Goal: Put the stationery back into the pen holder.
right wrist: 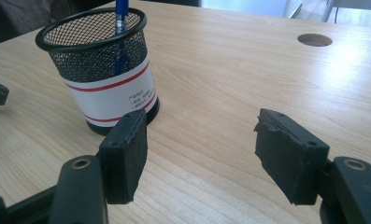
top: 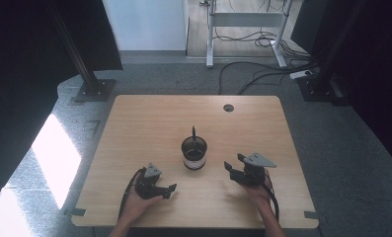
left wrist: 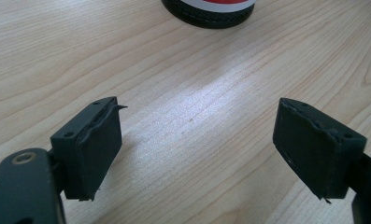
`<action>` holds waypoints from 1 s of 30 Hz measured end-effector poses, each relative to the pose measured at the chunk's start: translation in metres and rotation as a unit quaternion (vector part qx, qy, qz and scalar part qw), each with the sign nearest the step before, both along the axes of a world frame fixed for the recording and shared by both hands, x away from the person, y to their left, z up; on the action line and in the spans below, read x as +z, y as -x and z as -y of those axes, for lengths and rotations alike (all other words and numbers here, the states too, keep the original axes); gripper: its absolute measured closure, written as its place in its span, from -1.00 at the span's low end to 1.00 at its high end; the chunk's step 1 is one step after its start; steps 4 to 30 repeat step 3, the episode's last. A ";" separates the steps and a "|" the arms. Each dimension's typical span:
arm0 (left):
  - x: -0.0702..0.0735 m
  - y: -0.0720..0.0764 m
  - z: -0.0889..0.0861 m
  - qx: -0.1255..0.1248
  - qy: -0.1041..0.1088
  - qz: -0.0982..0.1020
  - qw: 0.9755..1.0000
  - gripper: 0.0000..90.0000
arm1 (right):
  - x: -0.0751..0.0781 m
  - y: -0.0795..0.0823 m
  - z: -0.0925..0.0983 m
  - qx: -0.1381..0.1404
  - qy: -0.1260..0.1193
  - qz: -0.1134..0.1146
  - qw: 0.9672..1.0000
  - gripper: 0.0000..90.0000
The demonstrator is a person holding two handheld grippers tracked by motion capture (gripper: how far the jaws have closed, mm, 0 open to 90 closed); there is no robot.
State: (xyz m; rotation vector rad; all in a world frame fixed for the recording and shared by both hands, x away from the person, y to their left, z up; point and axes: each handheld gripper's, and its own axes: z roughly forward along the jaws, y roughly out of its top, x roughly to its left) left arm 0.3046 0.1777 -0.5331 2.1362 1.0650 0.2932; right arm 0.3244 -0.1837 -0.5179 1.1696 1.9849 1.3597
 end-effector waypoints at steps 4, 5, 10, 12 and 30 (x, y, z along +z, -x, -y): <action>0.000 0.000 0.001 -0.001 -0.002 0.001 1.000 -0.65 | -0.003 0.000 -0.001 0.000 0.007 -0.007 1.000 -0.29; 0.000 0.000 0.001 -0.001 -0.002 0.001 1.000 -0.65 | -0.003 0.000 -0.001 0.000 0.007 -0.007 1.000 -0.29; 0.000 0.000 0.001 -0.001 -0.002 0.001 1.000 -0.65 | -0.003 0.000 -0.001 0.000 0.007 -0.007 1.000 -0.29; 0.000 0.000 0.001 -0.001 -0.002 0.001 1.000 -0.65 | -0.003 0.000 -0.001 0.000 0.007 -0.007 1.000 -0.29; 0.000 0.000 0.001 -0.001 -0.002 0.001 1.000 -0.65 | -0.003 0.000 -0.001 0.000 0.007 -0.007 1.000 -0.29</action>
